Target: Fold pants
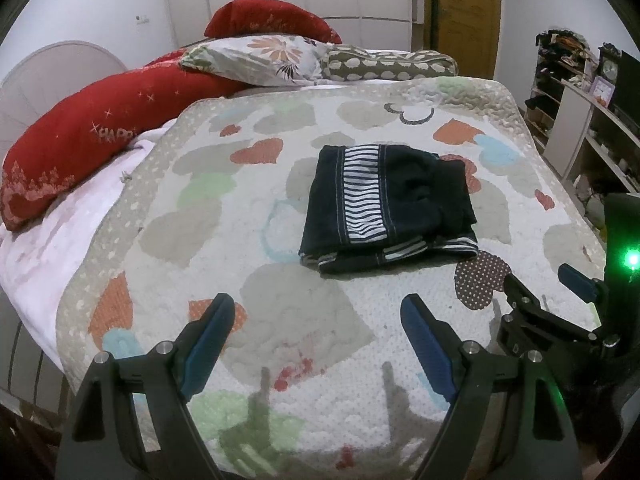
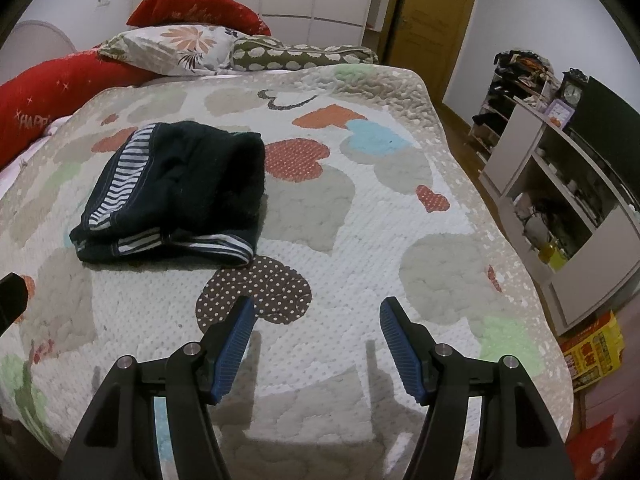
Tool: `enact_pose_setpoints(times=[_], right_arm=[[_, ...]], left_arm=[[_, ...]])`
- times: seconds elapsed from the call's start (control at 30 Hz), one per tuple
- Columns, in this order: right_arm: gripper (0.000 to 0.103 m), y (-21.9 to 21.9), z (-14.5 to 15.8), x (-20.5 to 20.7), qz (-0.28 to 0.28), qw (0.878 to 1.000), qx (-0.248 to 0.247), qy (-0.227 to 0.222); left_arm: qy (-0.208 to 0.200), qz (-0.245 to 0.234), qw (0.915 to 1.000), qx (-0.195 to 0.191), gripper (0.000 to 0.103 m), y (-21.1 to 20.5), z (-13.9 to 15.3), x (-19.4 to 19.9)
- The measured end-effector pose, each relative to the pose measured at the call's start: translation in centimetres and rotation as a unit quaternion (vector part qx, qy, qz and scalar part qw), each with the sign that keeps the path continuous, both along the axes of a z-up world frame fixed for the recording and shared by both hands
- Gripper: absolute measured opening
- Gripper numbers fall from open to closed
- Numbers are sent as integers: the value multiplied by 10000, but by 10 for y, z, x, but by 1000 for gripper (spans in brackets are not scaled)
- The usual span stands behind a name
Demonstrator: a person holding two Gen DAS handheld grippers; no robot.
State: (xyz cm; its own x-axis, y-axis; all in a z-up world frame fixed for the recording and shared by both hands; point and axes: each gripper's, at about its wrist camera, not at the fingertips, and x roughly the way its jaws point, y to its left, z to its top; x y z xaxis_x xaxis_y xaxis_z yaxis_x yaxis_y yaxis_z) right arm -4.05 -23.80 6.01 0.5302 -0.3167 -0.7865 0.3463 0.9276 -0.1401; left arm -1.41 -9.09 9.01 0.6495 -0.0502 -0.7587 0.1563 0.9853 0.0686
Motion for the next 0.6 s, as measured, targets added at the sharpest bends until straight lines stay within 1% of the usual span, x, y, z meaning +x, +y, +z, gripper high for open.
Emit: enact_pose_setpoints(times=[0.17,0.3,0.43,0.6], right_arm=[[70,2,-1,0,41,10000,-13,26],[70,4,-3,2,47,9999,-114,107],[70,8,0,2,22,9988,-451,181],[71,18,12,-2,54,9953,-964,91]], left_arm=[[48,6,10000,-76,84,2,-2,1],[220,26,9993,-295,84,7,-6,3],[271,102,9984,-476,84,12,-6,3],[259,140,9982,-526,84,14,-6,3]])
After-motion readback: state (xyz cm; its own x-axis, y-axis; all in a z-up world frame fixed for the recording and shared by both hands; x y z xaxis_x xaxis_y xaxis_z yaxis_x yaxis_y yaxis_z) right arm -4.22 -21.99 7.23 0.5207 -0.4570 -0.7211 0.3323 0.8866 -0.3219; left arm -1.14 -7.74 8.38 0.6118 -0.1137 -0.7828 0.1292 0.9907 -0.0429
